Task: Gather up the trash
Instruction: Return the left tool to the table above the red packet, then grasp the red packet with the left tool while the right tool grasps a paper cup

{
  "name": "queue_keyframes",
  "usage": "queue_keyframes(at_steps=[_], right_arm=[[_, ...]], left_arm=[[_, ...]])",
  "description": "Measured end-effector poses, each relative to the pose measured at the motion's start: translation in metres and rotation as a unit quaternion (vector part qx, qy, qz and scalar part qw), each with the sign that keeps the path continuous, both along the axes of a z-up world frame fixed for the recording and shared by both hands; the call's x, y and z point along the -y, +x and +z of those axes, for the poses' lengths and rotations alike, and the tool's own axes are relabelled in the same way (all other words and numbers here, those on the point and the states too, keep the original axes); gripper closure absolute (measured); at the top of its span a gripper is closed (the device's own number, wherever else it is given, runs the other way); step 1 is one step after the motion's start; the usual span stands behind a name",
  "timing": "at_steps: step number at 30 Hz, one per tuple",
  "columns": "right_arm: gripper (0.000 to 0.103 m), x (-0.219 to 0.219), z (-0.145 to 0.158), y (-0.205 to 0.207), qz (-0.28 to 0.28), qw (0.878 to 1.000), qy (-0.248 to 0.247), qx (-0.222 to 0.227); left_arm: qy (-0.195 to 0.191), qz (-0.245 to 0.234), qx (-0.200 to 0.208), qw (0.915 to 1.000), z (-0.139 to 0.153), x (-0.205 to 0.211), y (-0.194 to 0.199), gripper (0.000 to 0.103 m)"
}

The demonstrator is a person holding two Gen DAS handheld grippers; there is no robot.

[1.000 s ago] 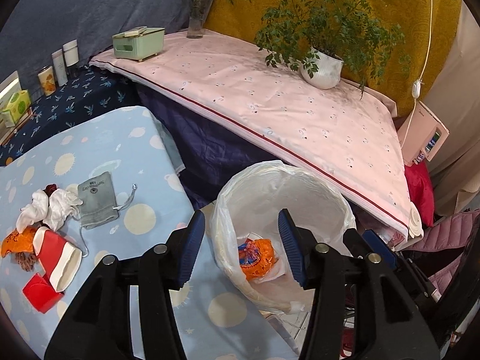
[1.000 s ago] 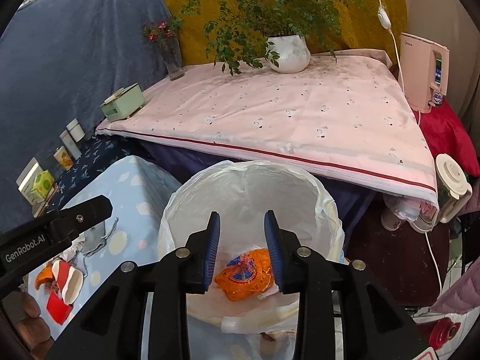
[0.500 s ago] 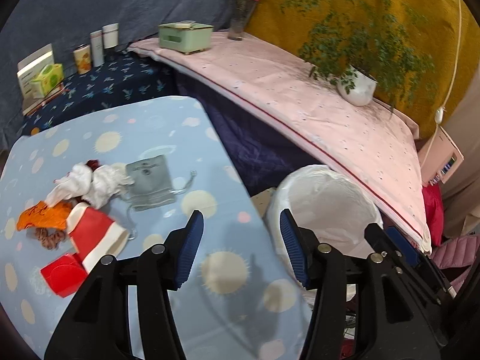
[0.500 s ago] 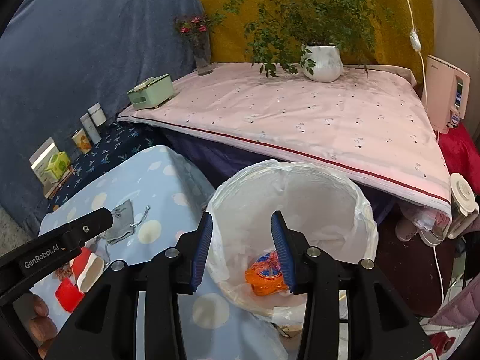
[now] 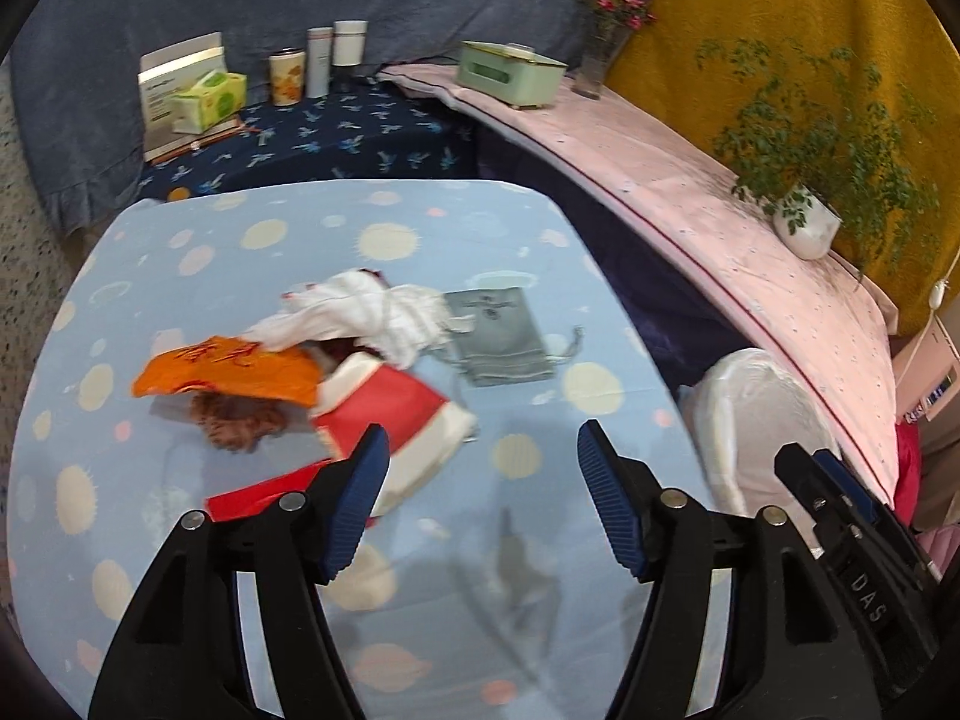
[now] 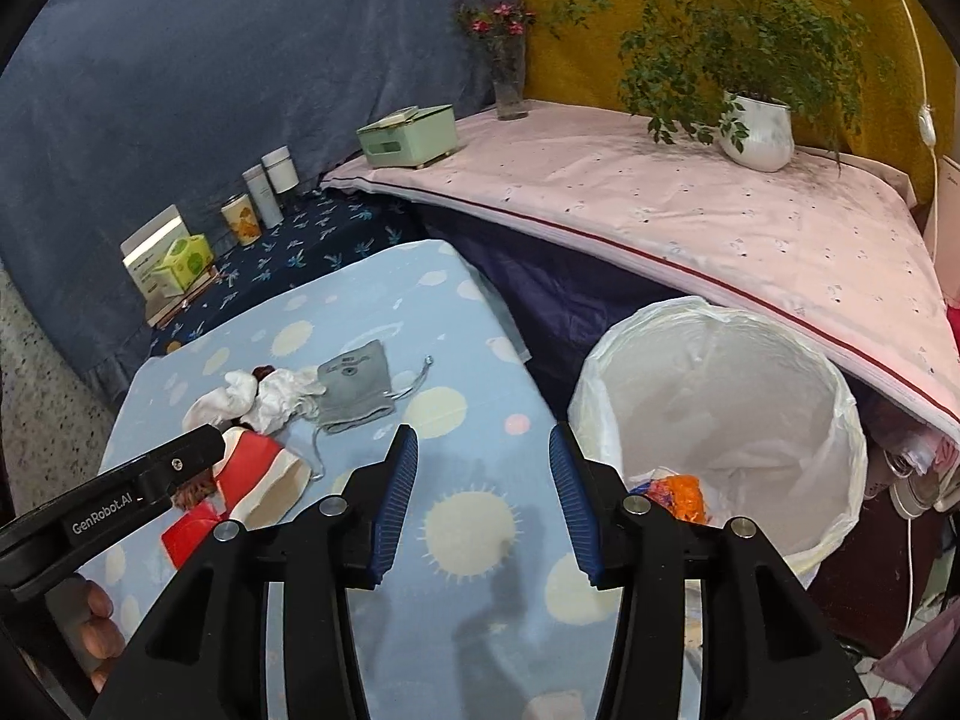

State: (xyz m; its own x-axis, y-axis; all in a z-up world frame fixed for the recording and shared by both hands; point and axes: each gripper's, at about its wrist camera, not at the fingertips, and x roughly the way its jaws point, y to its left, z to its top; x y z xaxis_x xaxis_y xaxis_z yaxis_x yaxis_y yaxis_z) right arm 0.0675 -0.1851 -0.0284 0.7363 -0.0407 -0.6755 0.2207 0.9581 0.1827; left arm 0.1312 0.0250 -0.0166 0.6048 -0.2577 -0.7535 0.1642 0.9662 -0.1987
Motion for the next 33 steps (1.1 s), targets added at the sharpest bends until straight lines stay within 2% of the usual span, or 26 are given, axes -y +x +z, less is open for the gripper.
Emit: queue_keyframes(at_steps=[8,14,21,27,33], right_arm=[[0.058,-0.044,-0.015,0.014,0.047,0.998,0.025,-0.019],[0.058,-0.077,-0.035,0.026,0.074,0.996,0.042,-0.041],[0.058,-0.106,-0.06,0.043,0.099,0.99,0.076,-0.064],[0.058,-0.121,-0.078,0.061,0.116,0.984,0.113,-0.078],[0.058,-0.129,-0.092,0.079,0.121,0.978,0.138,-0.093]], left_arm=[[0.027,0.014,-0.004,0.9995,-0.029,-0.068,-0.01,0.039],[0.042,0.002,-0.009,0.9991,-0.059,-0.102,-0.012,0.039],[0.026,-0.033,-0.009,0.9991,-0.081,-0.118,-0.007,0.039],[-0.007,-0.073,-0.005,0.9973,-0.087,-0.118,-0.001,0.04],[-0.011,-0.093,-0.006,0.9956,-0.092,-0.112,0.001,0.052]])
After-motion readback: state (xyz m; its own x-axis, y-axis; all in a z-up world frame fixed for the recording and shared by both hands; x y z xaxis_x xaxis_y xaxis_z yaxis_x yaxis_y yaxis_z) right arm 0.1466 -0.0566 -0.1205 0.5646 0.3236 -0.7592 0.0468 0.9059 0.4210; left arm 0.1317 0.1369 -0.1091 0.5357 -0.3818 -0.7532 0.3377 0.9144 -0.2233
